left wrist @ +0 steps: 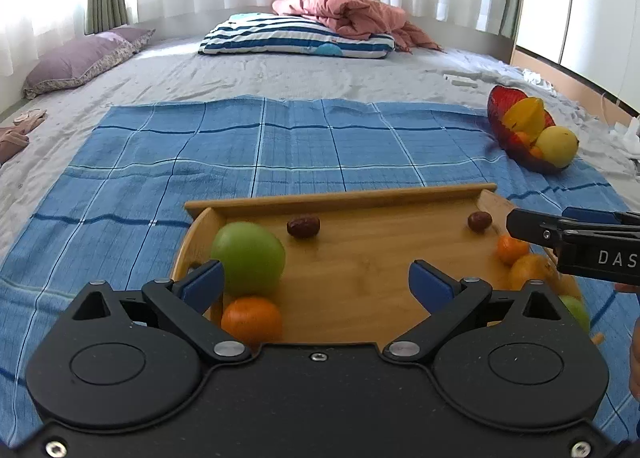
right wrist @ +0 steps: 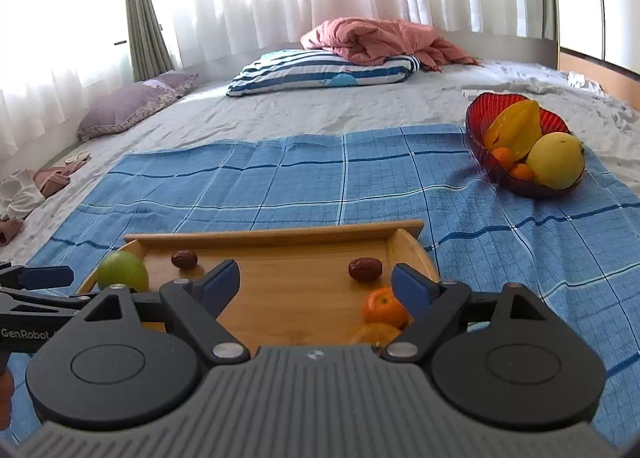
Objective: Organize fruits
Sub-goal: 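Lower the red dates onto the tray and open both tools, then grasp a red date on the cloth with the right tool while the left tool withdraws from the tray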
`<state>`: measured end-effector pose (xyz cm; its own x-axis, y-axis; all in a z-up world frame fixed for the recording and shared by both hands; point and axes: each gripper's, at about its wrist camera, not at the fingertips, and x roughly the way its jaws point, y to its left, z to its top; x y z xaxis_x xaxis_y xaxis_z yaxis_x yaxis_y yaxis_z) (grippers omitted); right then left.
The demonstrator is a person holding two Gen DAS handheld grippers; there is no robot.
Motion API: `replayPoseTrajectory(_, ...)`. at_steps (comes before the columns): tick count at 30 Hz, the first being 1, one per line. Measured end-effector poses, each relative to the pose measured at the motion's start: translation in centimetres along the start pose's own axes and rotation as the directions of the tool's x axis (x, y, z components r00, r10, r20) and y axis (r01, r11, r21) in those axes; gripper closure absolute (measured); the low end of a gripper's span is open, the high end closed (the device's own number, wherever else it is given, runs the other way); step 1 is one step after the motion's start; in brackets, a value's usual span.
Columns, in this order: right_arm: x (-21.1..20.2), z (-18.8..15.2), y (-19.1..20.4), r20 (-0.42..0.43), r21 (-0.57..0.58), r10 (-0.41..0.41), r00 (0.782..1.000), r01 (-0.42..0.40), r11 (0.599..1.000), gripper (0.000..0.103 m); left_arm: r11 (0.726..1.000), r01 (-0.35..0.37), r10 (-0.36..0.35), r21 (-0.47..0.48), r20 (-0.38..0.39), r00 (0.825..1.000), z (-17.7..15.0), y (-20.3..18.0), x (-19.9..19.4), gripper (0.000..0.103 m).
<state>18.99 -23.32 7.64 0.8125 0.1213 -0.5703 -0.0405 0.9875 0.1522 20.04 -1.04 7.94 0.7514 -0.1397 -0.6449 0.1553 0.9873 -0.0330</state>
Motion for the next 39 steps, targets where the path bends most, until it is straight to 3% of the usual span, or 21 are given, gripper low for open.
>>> replayPoseTrajectory(10,-2.9,-3.6,1.0,0.056,-0.044,-0.012,0.998,0.015,0.999,0.011,1.000,0.012,-0.013,0.005,0.039,0.999,-4.6,-0.6,-3.2,0.003)
replayPoseTrajectory(22,-5.9,-8.1,3.4,0.107,-0.202,-0.026,0.994,0.048,0.978,0.008,0.999,0.024,-0.026,0.037,0.045,0.999,-9.2,-1.5,-5.2,0.001)
replayPoseTrajectory(39,-8.1,-14.4,3.7,0.105,-0.217,-0.030,0.994,0.053,0.975,0.008,0.999,0.010,-0.010,0.034,0.014,1.000,-11.7,-0.9,-5.0,0.001)
